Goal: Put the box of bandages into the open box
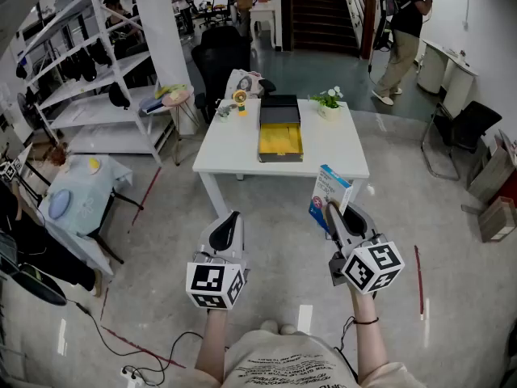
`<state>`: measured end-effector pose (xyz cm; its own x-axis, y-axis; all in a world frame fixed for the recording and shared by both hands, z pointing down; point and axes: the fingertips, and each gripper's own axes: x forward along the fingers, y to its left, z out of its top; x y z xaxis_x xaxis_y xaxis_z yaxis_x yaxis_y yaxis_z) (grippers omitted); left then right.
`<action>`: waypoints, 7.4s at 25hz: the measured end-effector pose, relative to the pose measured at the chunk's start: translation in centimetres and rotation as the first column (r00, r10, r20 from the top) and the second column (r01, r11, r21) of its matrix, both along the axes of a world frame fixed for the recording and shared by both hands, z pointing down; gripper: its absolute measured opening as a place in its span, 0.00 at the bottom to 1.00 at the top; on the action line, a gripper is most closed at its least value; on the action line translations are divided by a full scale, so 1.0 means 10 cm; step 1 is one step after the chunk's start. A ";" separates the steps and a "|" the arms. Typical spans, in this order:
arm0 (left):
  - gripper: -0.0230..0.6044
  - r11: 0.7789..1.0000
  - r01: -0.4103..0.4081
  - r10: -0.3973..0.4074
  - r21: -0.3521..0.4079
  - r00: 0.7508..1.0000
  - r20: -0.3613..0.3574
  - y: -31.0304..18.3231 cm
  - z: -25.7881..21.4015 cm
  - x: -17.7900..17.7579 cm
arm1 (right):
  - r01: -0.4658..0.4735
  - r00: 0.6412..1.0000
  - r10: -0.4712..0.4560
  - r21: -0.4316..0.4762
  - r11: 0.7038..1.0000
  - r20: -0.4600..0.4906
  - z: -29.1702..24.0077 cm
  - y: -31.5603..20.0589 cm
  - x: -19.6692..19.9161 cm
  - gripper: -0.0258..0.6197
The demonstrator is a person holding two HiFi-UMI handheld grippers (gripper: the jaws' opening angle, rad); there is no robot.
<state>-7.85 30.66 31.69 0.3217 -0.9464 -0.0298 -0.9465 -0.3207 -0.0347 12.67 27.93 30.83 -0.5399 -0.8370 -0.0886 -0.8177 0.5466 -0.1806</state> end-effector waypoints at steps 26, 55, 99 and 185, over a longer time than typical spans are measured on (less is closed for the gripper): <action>0.07 0.998 0.052 -0.052 -0.037 0.999 0.002 -0.24 0.22 0.29 | 0.032 0.996 -0.029 -0.043 0.999 0.081 0.22 -0.42 0.34 0.17; 0.07 0.989 0.004 -0.006 -0.145 1.000 -0.011 -2.92 0.56 -0.29 | 0.006 0.994 0.012 -0.166 0.986 0.110 0.56 -2.98 -0.18 0.17; 0.07 0.876 0.020 -0.083 -0.481 0.990 -0.110 -5.28 1.95 -0.53 | 0.392 0.918 -0.281 -0.748 0.536 0.279 2.13 -5.30 -1.32 0.17; 0.07 0.833 -0.229 0.208 -0.504 0.973 -0.099 -5.53 2.10 -0.14 | -0.074 0.930 -0.192 -0.671 0.738 -0.313 2.51 -5.56 -1.34 0.14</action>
